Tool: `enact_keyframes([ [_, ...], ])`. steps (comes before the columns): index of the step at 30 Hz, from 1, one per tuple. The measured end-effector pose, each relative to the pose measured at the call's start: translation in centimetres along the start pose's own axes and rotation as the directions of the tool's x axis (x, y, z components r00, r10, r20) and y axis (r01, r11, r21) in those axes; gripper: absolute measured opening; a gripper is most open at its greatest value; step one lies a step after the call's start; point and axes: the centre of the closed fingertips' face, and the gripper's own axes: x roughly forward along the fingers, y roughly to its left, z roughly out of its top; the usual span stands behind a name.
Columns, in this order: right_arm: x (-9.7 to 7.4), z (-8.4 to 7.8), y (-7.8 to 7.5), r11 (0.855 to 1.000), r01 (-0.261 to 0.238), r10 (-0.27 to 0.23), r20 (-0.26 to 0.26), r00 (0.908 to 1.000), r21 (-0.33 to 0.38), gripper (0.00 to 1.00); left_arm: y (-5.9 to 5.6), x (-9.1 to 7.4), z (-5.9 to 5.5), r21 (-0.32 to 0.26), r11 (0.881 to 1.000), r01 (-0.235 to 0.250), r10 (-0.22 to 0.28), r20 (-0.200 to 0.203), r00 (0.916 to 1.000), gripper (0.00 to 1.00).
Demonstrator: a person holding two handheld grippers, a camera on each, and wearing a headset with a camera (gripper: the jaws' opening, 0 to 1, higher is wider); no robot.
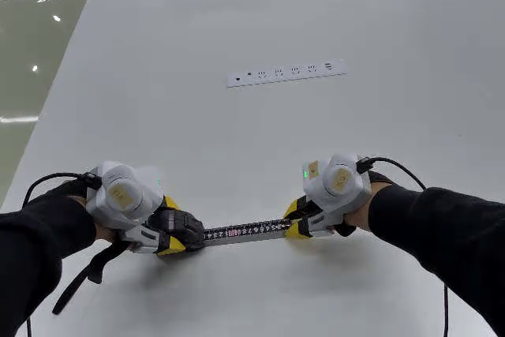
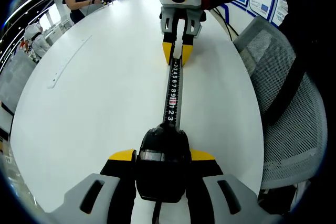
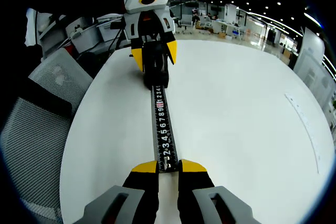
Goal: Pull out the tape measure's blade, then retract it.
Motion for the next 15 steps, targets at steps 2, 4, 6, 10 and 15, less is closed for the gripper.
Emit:
enact_keyframes([
  [2, -0.07, -0.07, -0.01, 1.0, 0.0, 0.0, 0.0, 1.0, 0.001, 0.08, 0.0, -0.01, -0.01, 0.0, 1.0, -0.001, 0.001, -0.001, 1.0, 0.31],
  [4, -0.15, -0.11, -0.03, 1.0, 0.001, -0.001, -0.001, 1.0, 0.005, 0.08, 0.01, -0.01, -0.01, -0.001, 1.0, -0.001, 0.001, 0.0, 1.0, 0.31],
  [6, -0.26, -0.25, -0.02, 1.0, 0.002, -0.002, -0.004, 1.0, 0.01, 0.08, 0.02, -0.03, 0.0, -0.001, 1.0, -0.001, 0.001, 0.0, 1.0, 0.31],
  [10, -0.38, -0.42, -0.09, 1.0, 0.003, -0.003, -0.006, 1.0, 0.013, 0.08, 0.03, -0.06, 0.02, -0.003, 1.0, -0.001, 0.001, 0.001, 1.0, 0.31],
  [15, -0.47, -0.54, -0.2, 1.0, 0.004, -0.004, -0.008, 1.0, 0.016, 0.08, 0.06, -0.06, -0.03, -0.006, 1.0, -0.001, 0.002, 0.003, 1.0, 0.31],
])
